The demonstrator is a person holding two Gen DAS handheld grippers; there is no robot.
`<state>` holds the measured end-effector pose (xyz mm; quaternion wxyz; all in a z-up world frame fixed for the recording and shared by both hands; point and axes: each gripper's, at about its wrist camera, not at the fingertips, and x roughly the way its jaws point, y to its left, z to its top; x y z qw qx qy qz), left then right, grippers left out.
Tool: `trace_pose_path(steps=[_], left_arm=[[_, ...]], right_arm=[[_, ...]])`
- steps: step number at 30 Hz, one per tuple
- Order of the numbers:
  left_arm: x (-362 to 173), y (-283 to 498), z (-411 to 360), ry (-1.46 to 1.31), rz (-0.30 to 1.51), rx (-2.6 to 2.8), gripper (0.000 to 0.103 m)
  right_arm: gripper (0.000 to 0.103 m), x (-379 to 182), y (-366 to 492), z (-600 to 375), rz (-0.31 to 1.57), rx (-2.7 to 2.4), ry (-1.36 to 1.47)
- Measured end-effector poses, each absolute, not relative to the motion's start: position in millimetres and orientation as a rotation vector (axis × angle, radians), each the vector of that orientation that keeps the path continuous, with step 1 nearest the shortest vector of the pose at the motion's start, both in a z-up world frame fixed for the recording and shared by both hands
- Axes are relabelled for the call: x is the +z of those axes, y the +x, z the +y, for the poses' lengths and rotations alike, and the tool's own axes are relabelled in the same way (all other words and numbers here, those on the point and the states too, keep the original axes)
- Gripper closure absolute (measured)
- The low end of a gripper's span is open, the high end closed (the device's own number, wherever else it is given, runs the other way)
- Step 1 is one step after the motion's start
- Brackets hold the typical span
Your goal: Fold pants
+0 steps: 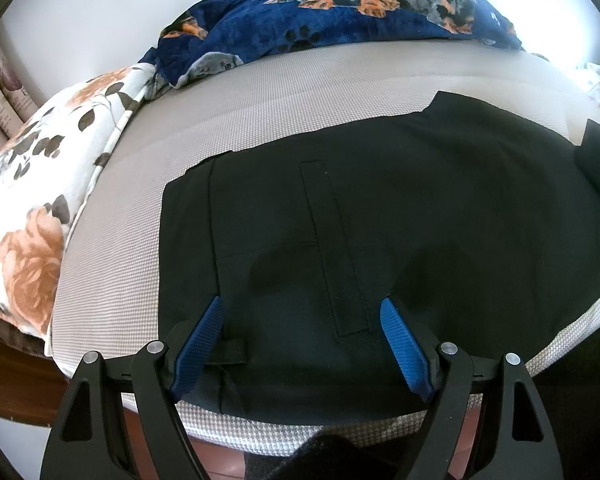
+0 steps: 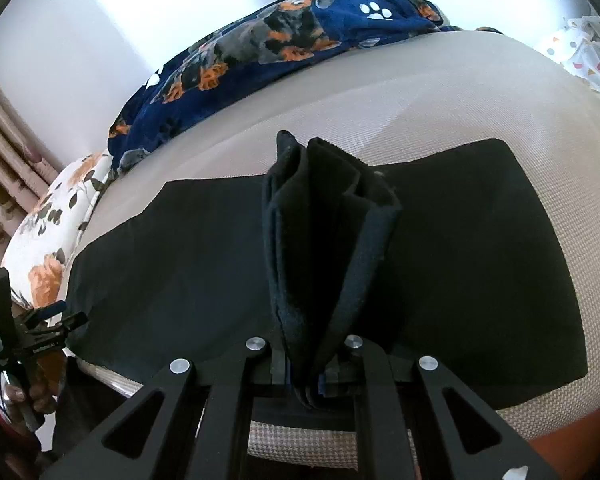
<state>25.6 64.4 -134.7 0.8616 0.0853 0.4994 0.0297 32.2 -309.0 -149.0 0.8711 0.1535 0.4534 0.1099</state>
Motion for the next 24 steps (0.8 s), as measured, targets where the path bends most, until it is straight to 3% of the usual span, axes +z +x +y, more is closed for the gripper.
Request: trace_pose_path(steps=[24], left_arm=[[-135, 26, 64, 0.187, 1.050, 0.063, 0.021]], right_arm=[[0.084, -154, 27, -295, 0.956, 0.242, 0.249]])
